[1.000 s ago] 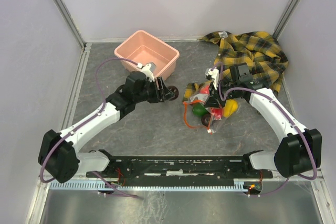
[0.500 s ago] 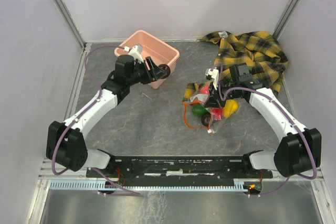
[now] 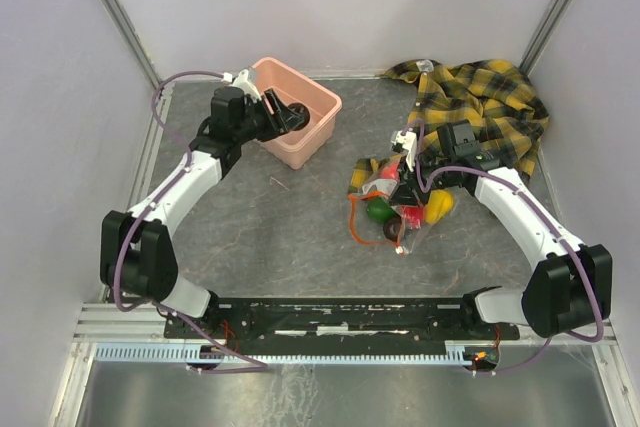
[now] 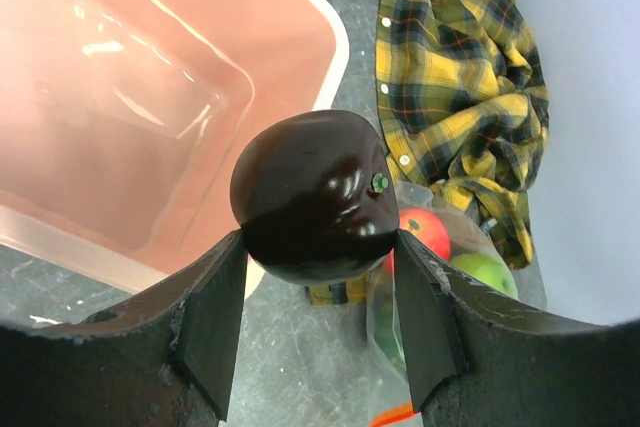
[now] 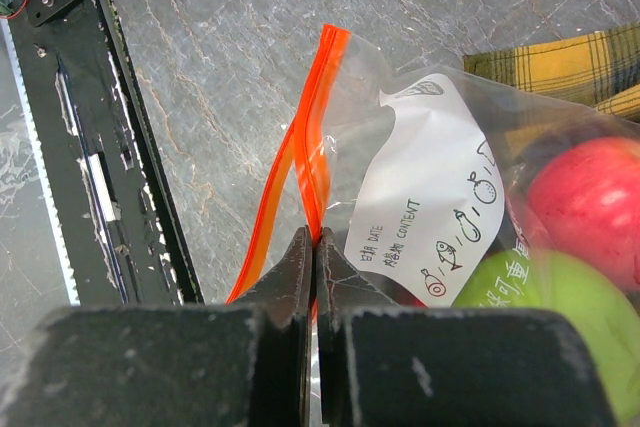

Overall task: Open the zip-top bag and remove the fake food
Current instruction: Place the fake fruit in the bin.

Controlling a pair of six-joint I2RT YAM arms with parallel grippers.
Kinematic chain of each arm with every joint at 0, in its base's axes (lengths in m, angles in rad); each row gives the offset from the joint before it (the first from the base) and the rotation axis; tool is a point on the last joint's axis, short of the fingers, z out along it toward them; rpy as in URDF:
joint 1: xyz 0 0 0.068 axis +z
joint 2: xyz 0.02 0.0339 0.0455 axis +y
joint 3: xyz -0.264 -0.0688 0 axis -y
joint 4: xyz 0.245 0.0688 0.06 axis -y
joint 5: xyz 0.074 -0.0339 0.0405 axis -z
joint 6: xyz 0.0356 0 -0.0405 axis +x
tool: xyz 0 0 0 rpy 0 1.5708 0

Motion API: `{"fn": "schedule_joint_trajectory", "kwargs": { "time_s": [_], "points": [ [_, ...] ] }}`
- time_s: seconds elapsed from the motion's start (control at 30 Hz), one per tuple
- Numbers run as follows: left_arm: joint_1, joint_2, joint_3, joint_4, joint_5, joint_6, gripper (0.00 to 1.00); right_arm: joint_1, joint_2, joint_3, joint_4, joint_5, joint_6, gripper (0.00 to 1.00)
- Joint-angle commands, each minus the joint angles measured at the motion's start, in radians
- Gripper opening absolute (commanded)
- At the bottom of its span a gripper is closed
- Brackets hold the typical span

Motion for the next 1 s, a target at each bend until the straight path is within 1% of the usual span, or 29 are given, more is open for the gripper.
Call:
{"fn": "schedule_joint_trajectory", "kwargs": {
  "time_s": [0.0,0.4,0.57,0.67,0.7,0.73,0.8,0.87,0.97],
  "points": [
    [0.005,0.023,0.075,-0.010,-0.047,0.079,0.53,0.005,0.005,0.015,0.004,0.000,-0.013,0.02],
    [0.007,0.073,0.129,-0.073,-0.152,0.141,0.57,0.005,0.010,0.017,0.001,0.001,-0.016,0.02],
    [0.006,0.086,0.135,-0.066,-0.190,0.146,0.61,0.005,0.011,0.018,0.001,0.001,-0.016,0.02],
    [0.007,0.089,0.138,-0.067,-0.223,0.152,0.68,0.005,0.009,0.018,-0.001,0.001,-0.018,0.02],
    [0.007,0.088,0.139,-0.068,-0.239,0.155,0.75,0.005,0.010,0.019,-0.001,0.001,-0.018,0.02],
    [0.006,0.086,0.137,-0.069,-0.253,0.160,0.83,0.005,0.010,0.019,-0.001,0.001,-0.019,0.02],
    [0.007,0.078,0.136,-0.066,-0.272,0.175,0.88,0.005,0.010,0.019,-0.001,0.000,-0.019,0.02],
    [0.007,0.067,0.132,-0.062,-0.295,0.186,0.97,0.005,0.010,0.019,-0.002,0.000,-0.020,0.02],
    [0.006,0.039,0.114,-0.038,-0.309,0.207,0.99,0.005,0.011,0.020,-0.002,0.000,-0.020,0.01]
  ]
}}
